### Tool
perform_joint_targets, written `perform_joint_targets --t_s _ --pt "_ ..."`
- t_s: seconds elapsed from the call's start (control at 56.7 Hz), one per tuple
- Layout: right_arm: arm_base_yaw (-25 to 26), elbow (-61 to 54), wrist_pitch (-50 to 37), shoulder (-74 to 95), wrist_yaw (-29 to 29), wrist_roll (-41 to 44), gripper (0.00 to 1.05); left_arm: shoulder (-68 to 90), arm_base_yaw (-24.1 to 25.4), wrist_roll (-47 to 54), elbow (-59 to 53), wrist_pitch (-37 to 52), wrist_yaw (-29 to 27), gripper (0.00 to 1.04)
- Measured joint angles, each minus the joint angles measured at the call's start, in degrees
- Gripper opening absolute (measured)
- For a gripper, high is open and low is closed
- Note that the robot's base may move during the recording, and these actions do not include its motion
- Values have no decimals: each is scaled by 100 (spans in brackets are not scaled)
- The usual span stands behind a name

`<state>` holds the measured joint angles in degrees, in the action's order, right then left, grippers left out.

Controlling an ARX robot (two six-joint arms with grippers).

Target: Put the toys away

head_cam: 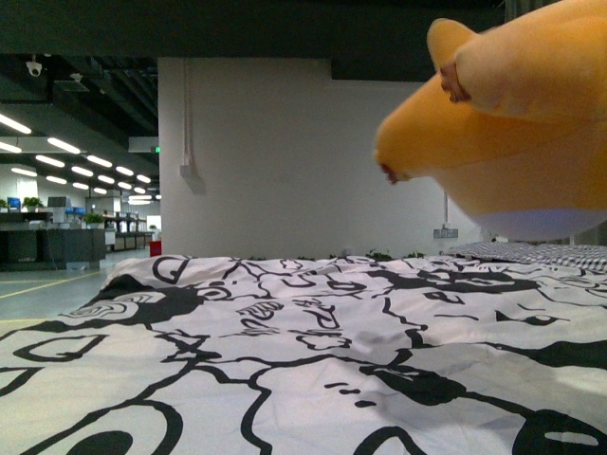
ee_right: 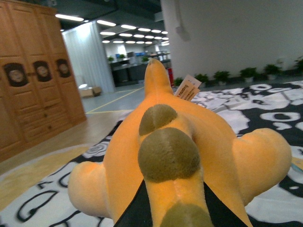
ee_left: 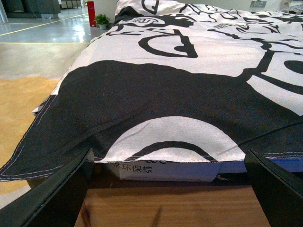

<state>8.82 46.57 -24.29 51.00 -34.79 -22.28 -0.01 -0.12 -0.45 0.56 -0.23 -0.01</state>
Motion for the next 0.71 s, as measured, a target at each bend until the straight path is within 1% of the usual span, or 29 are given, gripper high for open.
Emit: perform_joint_targets --t_s 0.106,0.212,0.3,0.565,0.706 --pt "-109 -284 170 -404 -214 -190 7 0 0 0 0 0 0 98" --pt "-343 -505 330 -723 -212 -262 7 0 0 0 0 0 0 98" --pt "-654 -713 455 -1001 -125 -273 7 0 0 0 0 0 0 98" --pt "-1733 -1187 824 -1729 455 -374 7 0 0 0 0 0 0 98" --pt "-2282 -1401 1064 -2114 988 -380 7 0 0 0 0 0 0 98"
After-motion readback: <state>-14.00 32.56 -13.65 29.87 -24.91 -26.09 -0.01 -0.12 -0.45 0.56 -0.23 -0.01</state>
